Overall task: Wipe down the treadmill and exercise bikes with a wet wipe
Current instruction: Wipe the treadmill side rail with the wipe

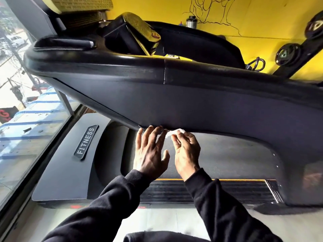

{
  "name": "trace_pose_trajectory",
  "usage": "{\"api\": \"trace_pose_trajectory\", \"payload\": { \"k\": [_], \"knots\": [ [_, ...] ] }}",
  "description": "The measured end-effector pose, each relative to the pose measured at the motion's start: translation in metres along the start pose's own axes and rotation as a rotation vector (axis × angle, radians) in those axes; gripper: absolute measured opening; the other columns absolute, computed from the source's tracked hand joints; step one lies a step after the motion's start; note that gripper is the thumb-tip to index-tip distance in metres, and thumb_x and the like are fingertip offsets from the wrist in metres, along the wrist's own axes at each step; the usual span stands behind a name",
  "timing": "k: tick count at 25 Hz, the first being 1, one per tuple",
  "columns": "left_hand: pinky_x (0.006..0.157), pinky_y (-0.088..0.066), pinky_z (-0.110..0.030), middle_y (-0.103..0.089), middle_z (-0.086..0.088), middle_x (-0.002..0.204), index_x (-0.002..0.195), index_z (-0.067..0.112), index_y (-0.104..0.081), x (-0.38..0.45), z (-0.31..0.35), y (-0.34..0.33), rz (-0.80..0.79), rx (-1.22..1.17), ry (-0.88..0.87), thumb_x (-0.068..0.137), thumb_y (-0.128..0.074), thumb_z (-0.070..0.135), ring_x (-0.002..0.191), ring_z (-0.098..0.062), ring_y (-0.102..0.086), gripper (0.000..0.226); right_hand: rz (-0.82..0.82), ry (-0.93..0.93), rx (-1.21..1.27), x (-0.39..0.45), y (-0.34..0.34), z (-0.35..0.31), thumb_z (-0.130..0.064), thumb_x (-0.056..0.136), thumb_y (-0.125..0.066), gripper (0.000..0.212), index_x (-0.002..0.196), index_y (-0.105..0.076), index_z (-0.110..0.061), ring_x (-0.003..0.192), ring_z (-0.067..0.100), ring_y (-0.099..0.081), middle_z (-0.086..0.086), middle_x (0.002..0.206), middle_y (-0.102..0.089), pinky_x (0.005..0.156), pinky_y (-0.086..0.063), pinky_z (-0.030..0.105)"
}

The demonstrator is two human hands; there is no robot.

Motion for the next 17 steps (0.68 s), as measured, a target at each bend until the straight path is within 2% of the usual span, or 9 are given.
{"api": "trace_pose_trajectory", "payload": {
  "k": [4,7,9,11,14,17],
  "knots": [
    [0.116,-0.02,-0.053,-0.053,-0.012,0.137,0.134,0.007,-0.058,0.005,0.005,-0.003,-0.037,0.016,-0.037,0.076,-0.059,0.033,0.129,-0.036,-0.04,0.063,0.152,0.081,0.068,0.02,0.016,-0.019,0.0,0.092,-0.061,0.019,0.079,-0.054,-0.012,0.077,0.013,-0.06,0.002,0.078,-0.061,0.08,-0.056,0.028],
    [0.118,-0.014,-0.048,-0.049,-0.011,0.139,0.134,0.007,-0.056,0.008,0.014,-0.009,-0.056,0.002,-0.079,0.076,-0.057,0.033,0.128,-0.037,-0.039,0.063,0.1,-0.025,0.021,0.014,0.006,-0.008,-0.009,0.097,-0.056,0.016,0.081,-0.054,-0.011,0.068,0.01,-0.058,0.001,0.072,-0.057,0.069,-0.057,0.023],
    [0.119,-0.01,-0.046,-0.042,-0.008,0.142,0.135,0.007,-0.054,0.008,0.02,-0.013,-0.071,-0.009,-0.107,0.077,-0.055,0.033,0.129,-0.037,-0.037,0.063,0.087,-0.039,-0.02,0.014,0.008,-0.007,-0.01,0.096,-0.058,0.014,0.083,-0.055,-0.011,0.07,0.011,-0.059,0.002,0.074,-0.057,0.07,-0.057,0.023],
    [0.119,-0.008,-0.046,-0.039,-0.007,0.145,0.138,0.007,-0.051,0.01,0.024,-0.015,-0.099,-0.006,-0.124,0.078,-0.055,0.031,0.131,-0.037,-0.036,0.065,0.155,0.035,0.019,0.027,0.02,-0.025,-0.01,0.096,-0.058,0.014,0.083,-0.055,-0.011,0.074,0.012,-0.058,0.004,0.078,-0.057,0.075,-0.058,0.026],
    [0.12,-0.006,-0.048,-0.04,-0.009,0.15,0.144,0.009,-0.045,0.01,0.029,-0.021,-0.169,0.006,-0.136,0.077,-0.055,0.032,0.135,-0.038,-0.032,0.072,0.243,0.108,0.087,0.043,0.035,-0.047,-0.014,0.099,-0.055,0.019,0.08,-0.054,-0.011,0.067,0.008,-0.058,0.002,0.072,-0.056,0.071,-0.058,0.023],
    [0.12,-0.005,-0.048,-0.04,-0.011,0.152,0.145,0.01,-0.039,0.012,0.041,-0.029,-0.247,0.005,-0.177,0.077,-0.051,0.036,0.137,-0.037,-0.029,0.075,0.132,0.024,0.047,0.031,0.03,-0.035,-0.001,0.095,-0.055,0.02,0.079,-0.055,-0.012,0.066,0.006,-0.06,-0.001,0.071,-0.059,0.067,-0.055,0.019]
  ]
}}
Point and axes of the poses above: each hand's wrist, its own x-axis towards the middle knuckle, its own y-axis out of the back of the hand, z = x × y, the point moved 2 cm from there along x, towards the middle knuckle
